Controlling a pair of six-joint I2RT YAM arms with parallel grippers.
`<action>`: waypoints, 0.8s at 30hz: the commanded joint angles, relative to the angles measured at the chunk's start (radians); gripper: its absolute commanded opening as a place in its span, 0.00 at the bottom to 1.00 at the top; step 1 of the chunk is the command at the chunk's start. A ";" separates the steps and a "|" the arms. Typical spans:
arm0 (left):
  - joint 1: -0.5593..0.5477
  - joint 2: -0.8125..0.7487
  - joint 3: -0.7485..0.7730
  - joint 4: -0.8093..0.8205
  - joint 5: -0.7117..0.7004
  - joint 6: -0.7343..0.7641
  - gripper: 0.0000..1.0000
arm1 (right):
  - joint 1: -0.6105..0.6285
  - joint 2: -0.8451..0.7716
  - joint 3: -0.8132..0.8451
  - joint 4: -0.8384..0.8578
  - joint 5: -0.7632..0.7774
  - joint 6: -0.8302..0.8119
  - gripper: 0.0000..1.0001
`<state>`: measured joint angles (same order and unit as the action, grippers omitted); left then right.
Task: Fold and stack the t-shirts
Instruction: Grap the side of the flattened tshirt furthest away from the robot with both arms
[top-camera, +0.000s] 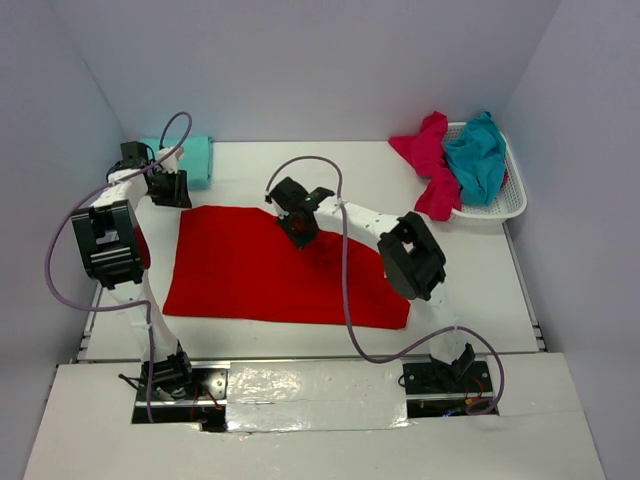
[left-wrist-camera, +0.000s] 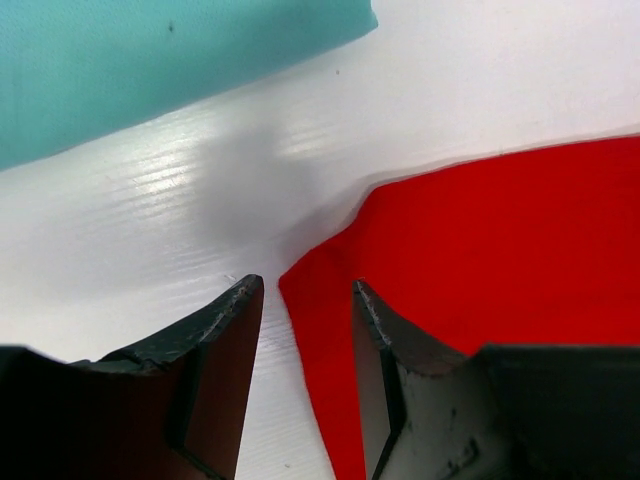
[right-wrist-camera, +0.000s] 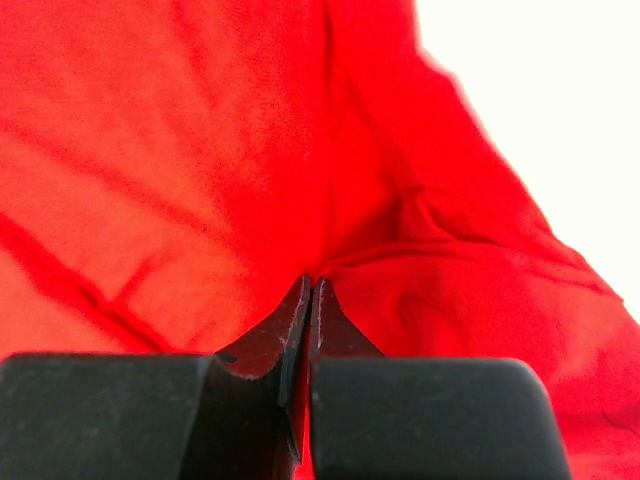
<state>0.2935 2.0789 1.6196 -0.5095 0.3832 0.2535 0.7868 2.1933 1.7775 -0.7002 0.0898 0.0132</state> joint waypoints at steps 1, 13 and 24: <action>-0.002 0.018 0.037 -0.014 0.016 -0.017 0.53 | -0.050 -0.138 -0.019 0.008 -0.085 -0.004 0.00; -0.004 0.030 0.028 -0.037 0.014 -0.003 0.54 | -0.178 -0.138 -0.095 0.082 -0.355 0.016 0.25; -0.109 -0.022 -0.075 -0.018 -0.041 0.063 0.57 | -0.162 -0.119 -0.116 0.108 -0.314 0.044 0.30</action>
<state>0.2302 2.0808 1.5635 -0.5297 0.3901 0.2829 0.6327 2.0956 1.6730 -0.6388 -0.2317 0.0406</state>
